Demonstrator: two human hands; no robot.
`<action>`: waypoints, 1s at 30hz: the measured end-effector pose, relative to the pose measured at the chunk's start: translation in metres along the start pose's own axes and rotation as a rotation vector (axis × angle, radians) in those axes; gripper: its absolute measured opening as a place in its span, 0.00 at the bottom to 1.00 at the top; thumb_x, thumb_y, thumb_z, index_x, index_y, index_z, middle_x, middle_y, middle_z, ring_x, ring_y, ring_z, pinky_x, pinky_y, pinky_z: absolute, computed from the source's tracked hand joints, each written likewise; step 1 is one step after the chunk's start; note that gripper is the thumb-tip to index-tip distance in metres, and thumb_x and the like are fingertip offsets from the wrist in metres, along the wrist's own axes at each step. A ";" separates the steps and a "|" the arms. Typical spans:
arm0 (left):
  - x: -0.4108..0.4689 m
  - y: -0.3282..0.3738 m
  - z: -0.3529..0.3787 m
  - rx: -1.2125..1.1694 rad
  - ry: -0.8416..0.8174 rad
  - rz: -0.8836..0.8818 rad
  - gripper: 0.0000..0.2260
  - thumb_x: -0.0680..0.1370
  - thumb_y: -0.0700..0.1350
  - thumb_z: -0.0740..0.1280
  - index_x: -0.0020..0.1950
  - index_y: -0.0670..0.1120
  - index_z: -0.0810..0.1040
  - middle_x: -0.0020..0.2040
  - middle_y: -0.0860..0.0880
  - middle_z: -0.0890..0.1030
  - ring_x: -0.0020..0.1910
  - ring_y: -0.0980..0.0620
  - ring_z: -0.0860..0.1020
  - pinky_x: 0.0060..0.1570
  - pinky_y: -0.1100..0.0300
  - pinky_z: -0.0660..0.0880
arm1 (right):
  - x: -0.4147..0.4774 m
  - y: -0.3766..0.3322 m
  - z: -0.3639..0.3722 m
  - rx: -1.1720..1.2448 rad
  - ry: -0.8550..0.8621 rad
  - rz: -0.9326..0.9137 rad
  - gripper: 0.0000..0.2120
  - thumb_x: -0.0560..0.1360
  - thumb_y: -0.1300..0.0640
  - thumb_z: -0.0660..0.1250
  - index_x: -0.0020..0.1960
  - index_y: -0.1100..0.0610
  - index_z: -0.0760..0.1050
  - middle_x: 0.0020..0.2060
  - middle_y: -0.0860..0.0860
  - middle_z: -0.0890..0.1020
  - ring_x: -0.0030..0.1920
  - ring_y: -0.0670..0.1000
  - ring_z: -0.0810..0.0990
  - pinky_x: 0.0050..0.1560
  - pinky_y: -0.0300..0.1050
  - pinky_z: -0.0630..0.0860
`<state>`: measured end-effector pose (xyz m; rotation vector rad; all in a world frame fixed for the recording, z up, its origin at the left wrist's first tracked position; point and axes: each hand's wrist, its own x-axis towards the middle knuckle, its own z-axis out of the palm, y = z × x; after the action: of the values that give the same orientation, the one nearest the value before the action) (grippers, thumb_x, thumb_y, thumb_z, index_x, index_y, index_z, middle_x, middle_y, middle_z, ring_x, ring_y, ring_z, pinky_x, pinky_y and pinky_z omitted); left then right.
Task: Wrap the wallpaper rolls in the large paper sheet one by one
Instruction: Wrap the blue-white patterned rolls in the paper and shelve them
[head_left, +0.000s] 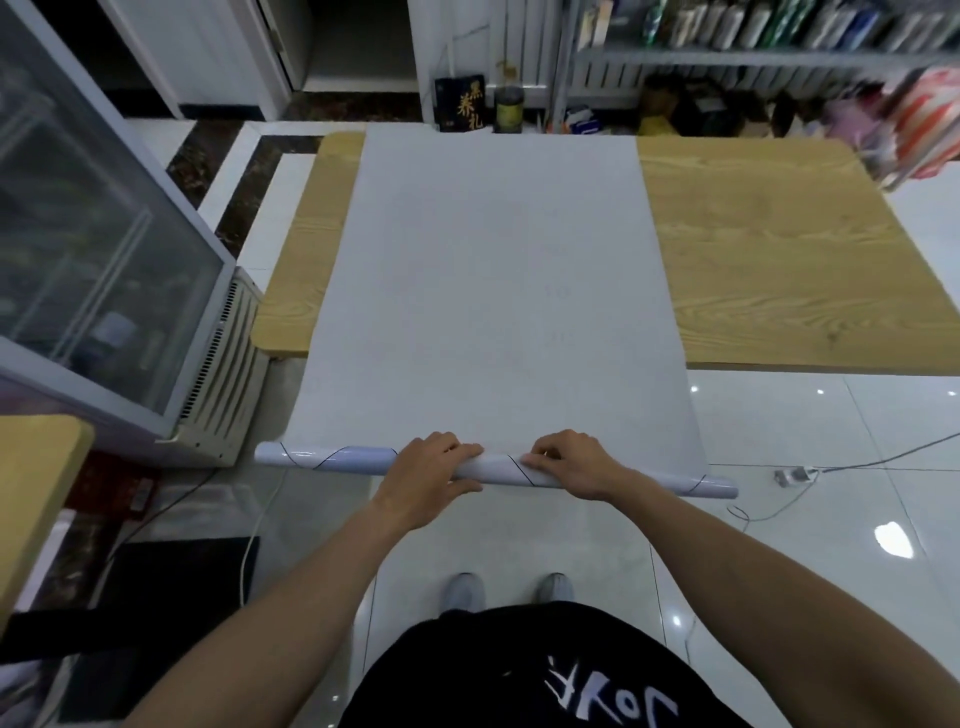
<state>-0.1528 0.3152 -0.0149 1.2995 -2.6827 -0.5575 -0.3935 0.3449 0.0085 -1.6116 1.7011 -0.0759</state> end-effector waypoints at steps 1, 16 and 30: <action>0.001 -0.001 -0.001 0.009 -0.003 0.004 0.19 0.75 0.57 0.69 0.62 0.51 0.77 0.48 0.50 0.78 0.47 0.48 0.76 0.45 0.55 0.69 | 0.000 0.000 -0.001 0.005 -0.012 0.003 0.14 0.78 0.42 0.60 0.36 0.45 0.72 0.30 0.43 0.72 0.37 0.50 0.71 0.46 0.47 0.67; 0.020 0.000 -0.018 0.050 -0.209 -0.047 0.19 0.81 0.58 0.56 0.69 0.52 0.70 0.57 0.48 0.79 0.55 0.47 0.74 0.53 0.54 0.69 | -0.001 0.008 0.000 -0.256 0.116 -0.126 0.17 0.78 0.37 0.57 0.56 0.46 0.75 0.45 0.48 0.83 0.47 0.51 0.79 0.59 0.47 0.64; 0.024 -0.002 -0.020 0.100 -0.265 -0.021 0.19 0.81 0.57 0.58 0.70 0.53 0.69 0.56 0.48 0.78 0.54 0.48 0.73 0.51 0.55 0.69 | 0.006 0.006 0.000 -0.284 -0.020 -0.061 0.17 0.78 0.36 0.56 0.47 0.47 0.75 0.43 0.48 0.73 0.47 0.52 0.70 0.48 0.49 0.63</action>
<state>-0.1608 0.2897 0.0015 1.3680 -2.9481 -0.6476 -0.3981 0.3410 0.0024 -1.8641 1.7064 0.1591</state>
